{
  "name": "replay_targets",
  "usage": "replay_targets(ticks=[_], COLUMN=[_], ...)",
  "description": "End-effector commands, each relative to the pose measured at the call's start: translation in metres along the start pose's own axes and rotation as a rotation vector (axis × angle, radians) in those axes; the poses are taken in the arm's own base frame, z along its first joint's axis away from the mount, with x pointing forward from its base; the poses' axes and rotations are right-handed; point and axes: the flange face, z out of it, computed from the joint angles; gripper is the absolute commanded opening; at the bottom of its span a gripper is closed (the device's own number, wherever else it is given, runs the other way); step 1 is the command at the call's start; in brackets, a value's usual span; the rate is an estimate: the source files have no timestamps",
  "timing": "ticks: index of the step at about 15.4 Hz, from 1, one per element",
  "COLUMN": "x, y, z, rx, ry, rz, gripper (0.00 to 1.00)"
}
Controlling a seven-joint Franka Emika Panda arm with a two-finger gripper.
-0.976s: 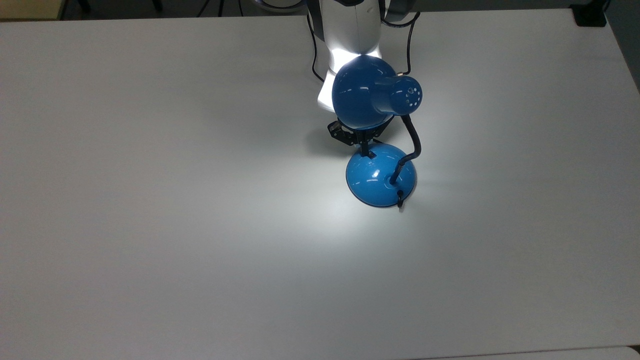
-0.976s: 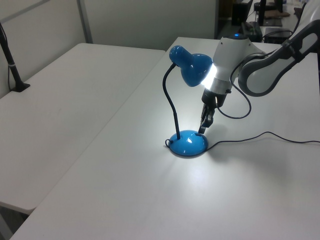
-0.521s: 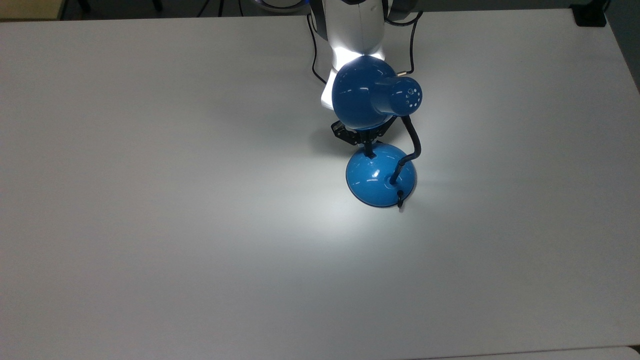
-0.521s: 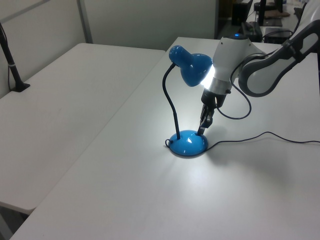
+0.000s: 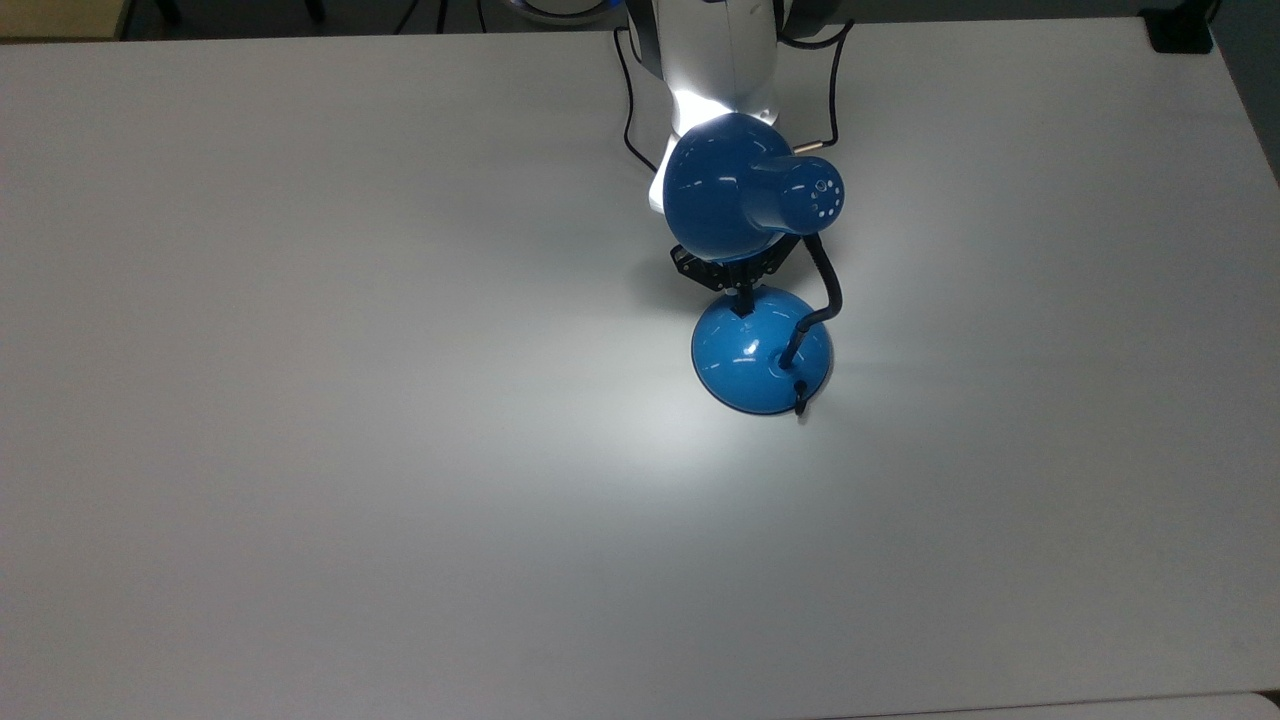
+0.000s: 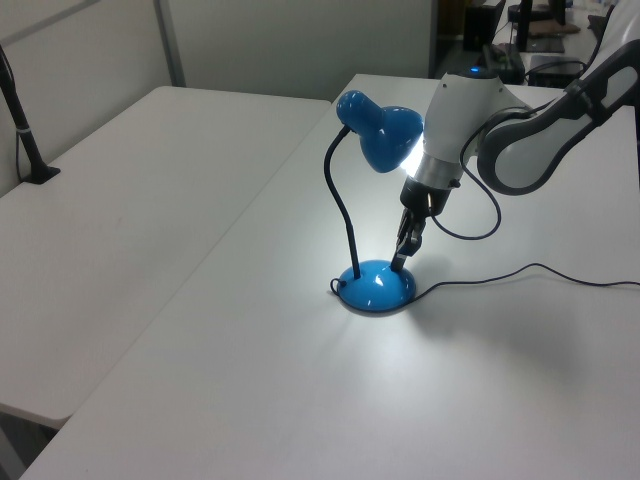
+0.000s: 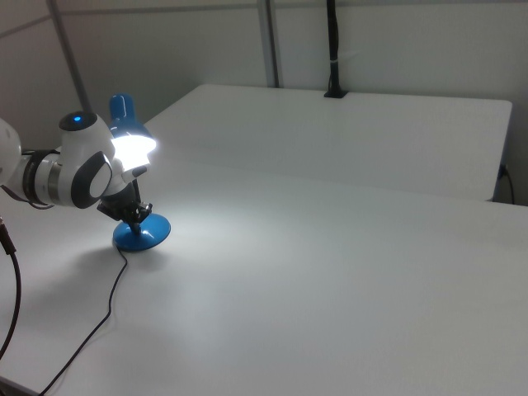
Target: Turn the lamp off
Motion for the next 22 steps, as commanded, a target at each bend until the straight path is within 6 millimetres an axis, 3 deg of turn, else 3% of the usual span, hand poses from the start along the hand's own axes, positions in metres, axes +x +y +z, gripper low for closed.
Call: replay_targets(ticks=[1, 13, 22], x=[0.003, -0.007, -0.022], y=[-0.003, 0.002, 0.012], z=[0.009, 0.009, 0.025], rx=[0.011, 0.01, 0.005], ry=[0.03, -0.054, -0.098], rz=[0.02, 0.026, 0.041], gripper=[0.0, 0.0, 0.0])
